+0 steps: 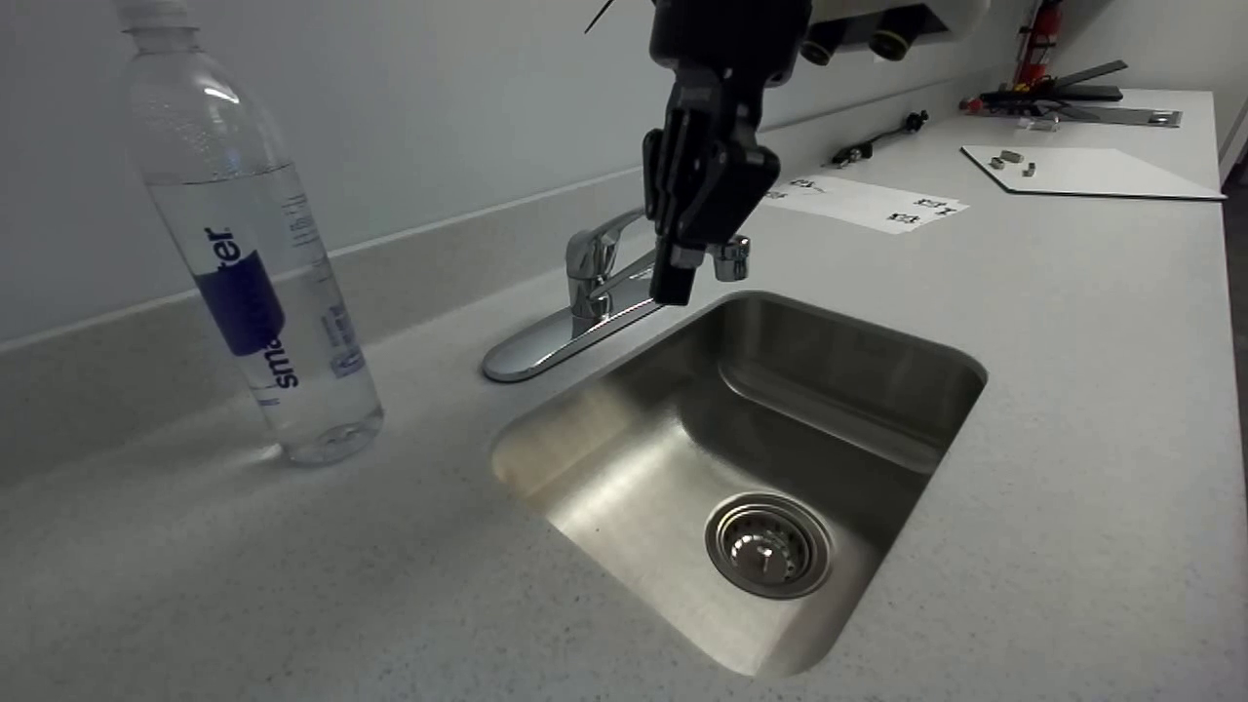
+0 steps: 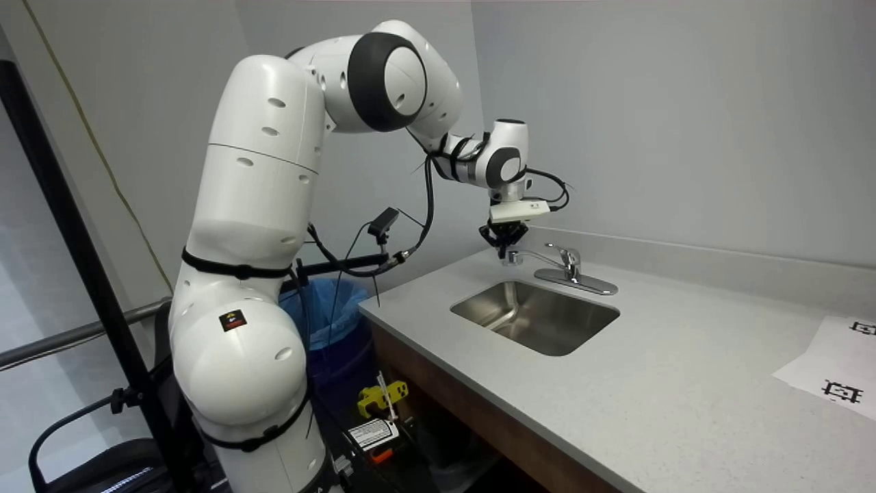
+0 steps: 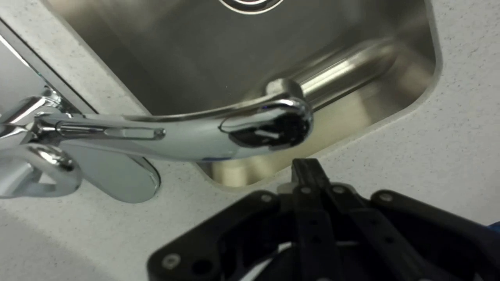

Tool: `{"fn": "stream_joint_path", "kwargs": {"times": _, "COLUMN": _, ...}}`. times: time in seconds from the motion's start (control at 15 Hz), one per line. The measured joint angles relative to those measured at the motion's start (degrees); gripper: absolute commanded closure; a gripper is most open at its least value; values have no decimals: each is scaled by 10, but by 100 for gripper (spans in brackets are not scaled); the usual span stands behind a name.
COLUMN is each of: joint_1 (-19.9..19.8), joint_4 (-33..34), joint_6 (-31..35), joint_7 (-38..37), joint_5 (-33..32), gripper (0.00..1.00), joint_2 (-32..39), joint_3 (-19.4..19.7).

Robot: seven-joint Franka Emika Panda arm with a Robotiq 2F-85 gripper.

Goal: Move the spout to the right

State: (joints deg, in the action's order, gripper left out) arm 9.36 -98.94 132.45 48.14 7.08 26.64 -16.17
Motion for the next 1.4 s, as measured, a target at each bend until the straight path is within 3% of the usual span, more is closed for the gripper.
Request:
{"fn": "stream_joint_path", "kwargs": {"times": 0.93, "joint_1": -7, "joint_4": 6, "joint_6": 0, "joint_7": 0, "joint_5": -44, "gripper": 100, "joint_2": -1, "joint_3": 11}}
{"fn": "stream_joint_path", "kwargs": {"times": 1.4, "joint_1": -17, "joint_4": 4, "joint_6": -43, "joint_7": 0, "joint_5": -60, "gripper": 100, "joint_2": -10, "joint_3": 33}}
